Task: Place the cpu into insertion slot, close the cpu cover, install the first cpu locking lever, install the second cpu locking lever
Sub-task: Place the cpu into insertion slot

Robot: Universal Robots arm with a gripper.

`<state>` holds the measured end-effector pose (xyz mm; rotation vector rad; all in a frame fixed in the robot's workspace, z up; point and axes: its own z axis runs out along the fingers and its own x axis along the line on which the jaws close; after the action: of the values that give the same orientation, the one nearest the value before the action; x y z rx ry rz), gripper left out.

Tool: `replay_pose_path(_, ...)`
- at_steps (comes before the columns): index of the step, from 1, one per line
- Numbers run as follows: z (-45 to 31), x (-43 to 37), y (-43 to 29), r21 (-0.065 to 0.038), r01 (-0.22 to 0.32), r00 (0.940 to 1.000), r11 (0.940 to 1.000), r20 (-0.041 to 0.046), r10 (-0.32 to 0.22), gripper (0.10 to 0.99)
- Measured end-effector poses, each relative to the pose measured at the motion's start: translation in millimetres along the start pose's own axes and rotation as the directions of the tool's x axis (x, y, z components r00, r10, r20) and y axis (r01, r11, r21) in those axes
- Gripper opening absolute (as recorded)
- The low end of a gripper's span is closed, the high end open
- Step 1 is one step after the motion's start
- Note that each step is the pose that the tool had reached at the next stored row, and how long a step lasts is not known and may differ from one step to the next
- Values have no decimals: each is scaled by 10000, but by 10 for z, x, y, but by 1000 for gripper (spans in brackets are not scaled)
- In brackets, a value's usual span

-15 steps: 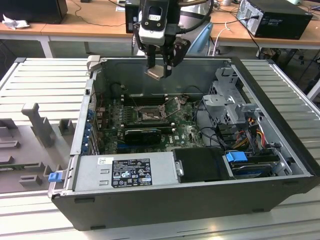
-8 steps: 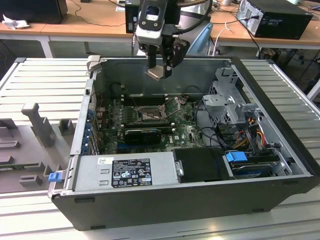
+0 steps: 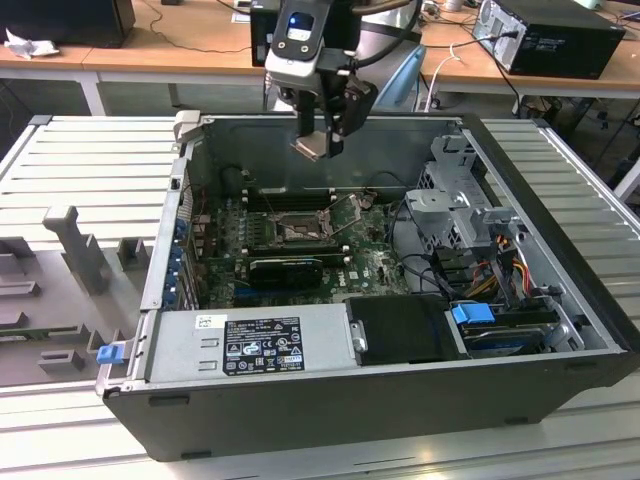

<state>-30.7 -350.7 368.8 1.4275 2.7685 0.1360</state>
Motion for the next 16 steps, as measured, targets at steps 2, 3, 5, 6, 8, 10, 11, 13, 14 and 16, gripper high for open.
replay_pose_path(2,2,0,0,-4,-174,9998,9998,15,174,529)
replay_pose_path(3,2,0,0,-5,-239,9997,9997,21,239,529)
replay_pose_path(5,4,0,0,-11,-494,9988,9988,44,494,529)
replay_pose_path(6,6,0,-1,-16,-690,9976,9976,61,690,529)
replay_pose_path(8,9,0,-1,-30,-1229,9923,9924,109,1230,529)
replay_pose_path(10,11,0,-1,-37,-1498,9886,9887,135,1498,529)
replay_pose_path(11,12,0,-1,-42,-1663,9859,9861,150,1664,529)
replay_pose_path(13,14,0,-1,-53,-2000,9796,9798,180,2000,529)
replay_pose_path(14,15,0,-1,-60,-2205,9752,9754,199,2206,529)
replay_pose_path(16,17,-1,-1,-71,-2487,9683,9685,224,2488,529)
